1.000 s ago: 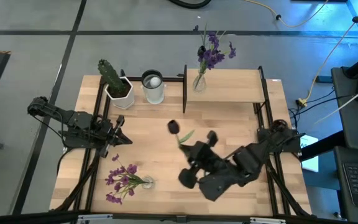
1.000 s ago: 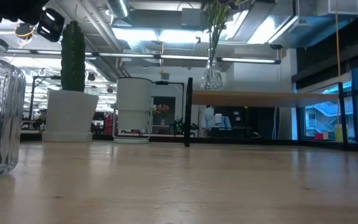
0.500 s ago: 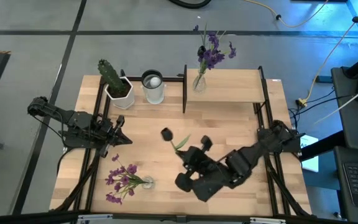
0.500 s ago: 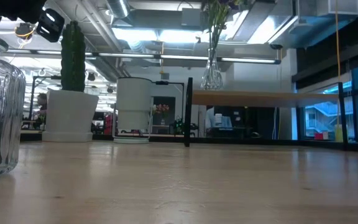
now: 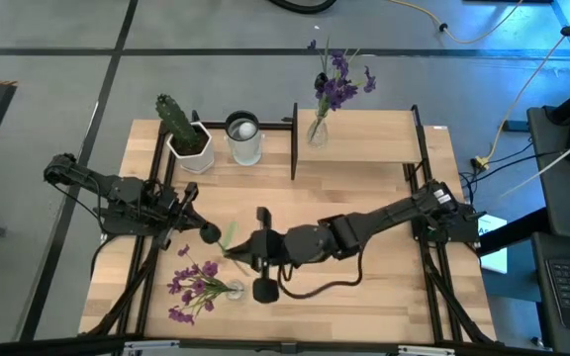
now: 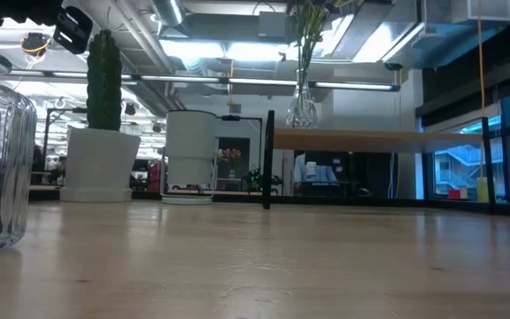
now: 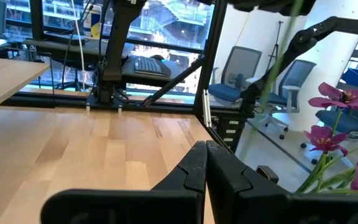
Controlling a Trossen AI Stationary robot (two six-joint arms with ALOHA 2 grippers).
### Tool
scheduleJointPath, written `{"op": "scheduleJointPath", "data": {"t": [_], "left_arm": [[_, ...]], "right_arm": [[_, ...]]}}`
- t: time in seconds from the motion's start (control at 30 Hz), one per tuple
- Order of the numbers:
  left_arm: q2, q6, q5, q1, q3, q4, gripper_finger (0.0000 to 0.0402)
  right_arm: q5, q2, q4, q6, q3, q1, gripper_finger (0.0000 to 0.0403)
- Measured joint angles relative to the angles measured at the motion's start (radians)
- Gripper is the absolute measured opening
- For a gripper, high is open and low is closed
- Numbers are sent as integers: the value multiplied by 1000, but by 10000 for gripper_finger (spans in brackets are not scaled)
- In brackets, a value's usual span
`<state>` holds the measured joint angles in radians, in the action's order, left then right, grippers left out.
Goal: Pick and place flowers into a vace then onto a shelf
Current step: Put the black flower into the transparent vase
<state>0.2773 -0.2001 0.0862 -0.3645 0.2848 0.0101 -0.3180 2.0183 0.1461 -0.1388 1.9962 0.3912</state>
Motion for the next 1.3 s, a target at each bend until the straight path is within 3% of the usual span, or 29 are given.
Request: {"op": "scheduleJointPath", "data": {"t": [0.17, 0.33, 0.47, 0.67, 0.77, 1.3], "left_arm": [[0, -35, -3, 0, 0, 1, 7], [0, -50, -31, 0, 0, 1, 7], [0, -50, -45, 0, 0, 0, 8], [0, -49, -46, 0, 0, 1, 8], [0, -49, -46, 0, 0, 1, 6], [0, -49, -44, 0, 0, 1, 3]], "right_arm": [[0, -68, -89, 72, -97, -1, 5], [-18, -221, -281, 100, -303, 2, 5], [-7, -309, -573, 78, -524, -5, 5], [38, -288, -976, 31, -751, 6, 5], [44, -255, -1072, 28, -780, 15, 5], [77, -112, -1040, 11, -700, 13, 5]]}}
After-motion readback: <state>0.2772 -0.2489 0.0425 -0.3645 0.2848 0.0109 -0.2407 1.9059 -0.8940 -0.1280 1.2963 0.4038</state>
